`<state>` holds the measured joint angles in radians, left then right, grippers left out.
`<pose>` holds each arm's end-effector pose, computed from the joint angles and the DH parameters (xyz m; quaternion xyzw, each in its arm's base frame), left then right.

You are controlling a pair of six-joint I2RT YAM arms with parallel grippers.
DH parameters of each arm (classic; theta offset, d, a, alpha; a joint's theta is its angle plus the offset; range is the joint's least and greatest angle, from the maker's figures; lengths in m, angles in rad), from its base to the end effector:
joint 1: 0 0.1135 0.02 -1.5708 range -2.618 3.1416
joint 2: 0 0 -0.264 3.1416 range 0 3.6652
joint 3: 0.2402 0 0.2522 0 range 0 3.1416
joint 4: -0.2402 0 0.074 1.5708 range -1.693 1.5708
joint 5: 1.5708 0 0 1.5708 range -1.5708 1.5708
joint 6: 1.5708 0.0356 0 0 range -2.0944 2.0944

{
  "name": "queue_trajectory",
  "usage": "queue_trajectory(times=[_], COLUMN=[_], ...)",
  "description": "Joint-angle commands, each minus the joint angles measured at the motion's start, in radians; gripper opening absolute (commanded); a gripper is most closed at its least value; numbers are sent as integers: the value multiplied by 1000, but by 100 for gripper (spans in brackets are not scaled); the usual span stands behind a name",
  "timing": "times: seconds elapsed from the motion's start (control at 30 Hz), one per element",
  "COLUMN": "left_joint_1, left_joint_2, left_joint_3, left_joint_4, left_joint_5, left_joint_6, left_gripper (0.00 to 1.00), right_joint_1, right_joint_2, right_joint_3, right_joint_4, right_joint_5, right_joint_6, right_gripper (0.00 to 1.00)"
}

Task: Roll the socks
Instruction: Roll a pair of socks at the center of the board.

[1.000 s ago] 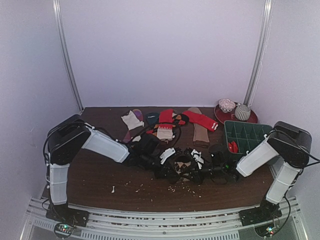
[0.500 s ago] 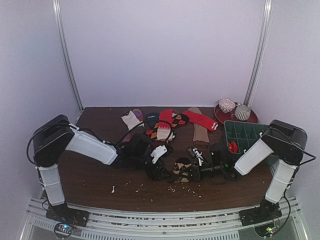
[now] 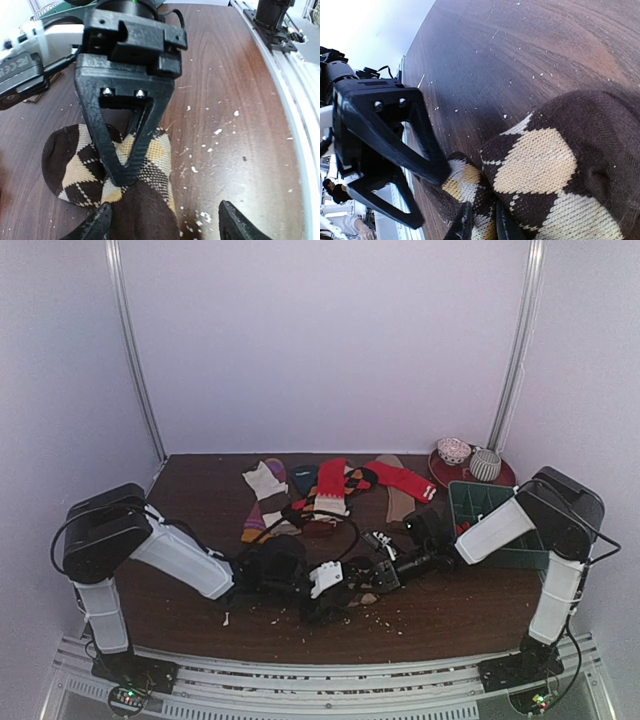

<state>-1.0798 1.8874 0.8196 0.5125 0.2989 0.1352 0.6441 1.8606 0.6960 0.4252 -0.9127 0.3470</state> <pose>0.1627 -0.3265 0.1217 0.5527 0.6682 -0.3346 0.3690 0.2375 0.2135 0.1006 -0.2975 0.7858 0.5270 0.1272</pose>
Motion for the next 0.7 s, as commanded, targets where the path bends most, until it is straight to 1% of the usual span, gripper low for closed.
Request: queue_trajectory(times=[0.0,0.2,0.3,0.4,0.5,0.53,0.57,0.63,0.67], left_joint_1=[1,1,2,1,1,1,1,1,1], left_joint_2=[59,94,114,130,136,136,134,115,97], left_joint_3=[35,19,35,51,56,56,54,26,3], left_joint_4=[62,88,89,89,89,90,91,118,148], left_joint_5=[-28,-104,-116,-87,-72,-73,-74,-84,-88], left_joint_6=[30,16,19,16,6,2,-1,-12,-21], left_gripper=[68,67,65,56,42,41,42,55,58], right_joint_1=[10,6,6,6,6,6,6,6,6], right_joint_2=[107,116,122,127,129,128,129,131,133], right_joint_3=[-47,-45,-49,-47,-44,-41,-41,-37,-35], right_joint_4=[-379,-395,-386,-387,-387,-388,-388,-388,-390], right_joint_5=[71,65,56,55,57,59,60,60,60], right_joint_6=[-62,-86,-86,-88,-88,-88,-88,-88,-89], right_gripper=[16,15,16,16,16,16,16,16,16])
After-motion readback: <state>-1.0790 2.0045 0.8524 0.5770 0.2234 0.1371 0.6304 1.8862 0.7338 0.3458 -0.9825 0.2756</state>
